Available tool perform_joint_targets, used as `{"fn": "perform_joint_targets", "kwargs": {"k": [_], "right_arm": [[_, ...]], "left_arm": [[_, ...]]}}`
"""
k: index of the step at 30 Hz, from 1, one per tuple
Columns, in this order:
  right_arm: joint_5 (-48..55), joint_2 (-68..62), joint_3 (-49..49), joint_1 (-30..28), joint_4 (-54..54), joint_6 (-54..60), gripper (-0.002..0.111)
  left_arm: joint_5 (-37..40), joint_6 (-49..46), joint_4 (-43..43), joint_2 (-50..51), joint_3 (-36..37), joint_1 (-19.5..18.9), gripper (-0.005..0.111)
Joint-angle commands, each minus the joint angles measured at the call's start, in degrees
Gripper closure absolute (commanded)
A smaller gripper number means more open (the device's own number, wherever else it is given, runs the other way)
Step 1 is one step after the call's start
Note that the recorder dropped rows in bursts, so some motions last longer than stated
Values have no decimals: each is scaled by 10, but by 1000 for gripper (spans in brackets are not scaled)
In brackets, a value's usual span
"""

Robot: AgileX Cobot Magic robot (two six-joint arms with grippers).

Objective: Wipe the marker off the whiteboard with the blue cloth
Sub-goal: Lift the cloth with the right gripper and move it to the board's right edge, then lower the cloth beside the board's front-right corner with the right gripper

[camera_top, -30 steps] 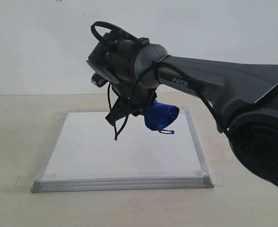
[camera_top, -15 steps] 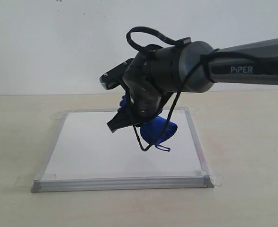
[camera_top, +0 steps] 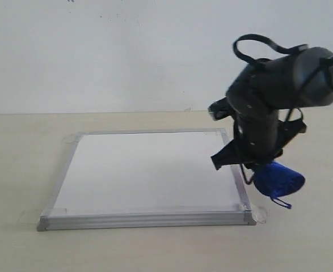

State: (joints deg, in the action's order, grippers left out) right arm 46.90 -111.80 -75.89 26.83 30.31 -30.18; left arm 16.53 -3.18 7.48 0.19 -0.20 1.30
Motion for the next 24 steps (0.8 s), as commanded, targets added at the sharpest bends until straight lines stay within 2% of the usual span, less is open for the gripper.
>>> {"fn": "perform_joint_targets", "kwargs": {"k": [1, 3, 11, 17, 24], "right_arm": [[-150, 81, 123, -52, -46, -73, 109], [-182, 90, 147, -57, -65, -114, 109], [-198, 77, 148, -57, -51, -112, 109], [-256, 54, 146, -58, -51, -132, 109], [-243, 33, 146, -58, -22, -130, 109]], "left_arm": [[-2, -3, 0, -2, 2, -1, 103], [-2, -3, 0, -2, 2, -1, 103], [-2, -3, 0, -2, 2, -1, 103], [-2, -3, 0, -2, 2, -1, 103], [-2, -3, 0, -2, 2, -1, 103]]}}
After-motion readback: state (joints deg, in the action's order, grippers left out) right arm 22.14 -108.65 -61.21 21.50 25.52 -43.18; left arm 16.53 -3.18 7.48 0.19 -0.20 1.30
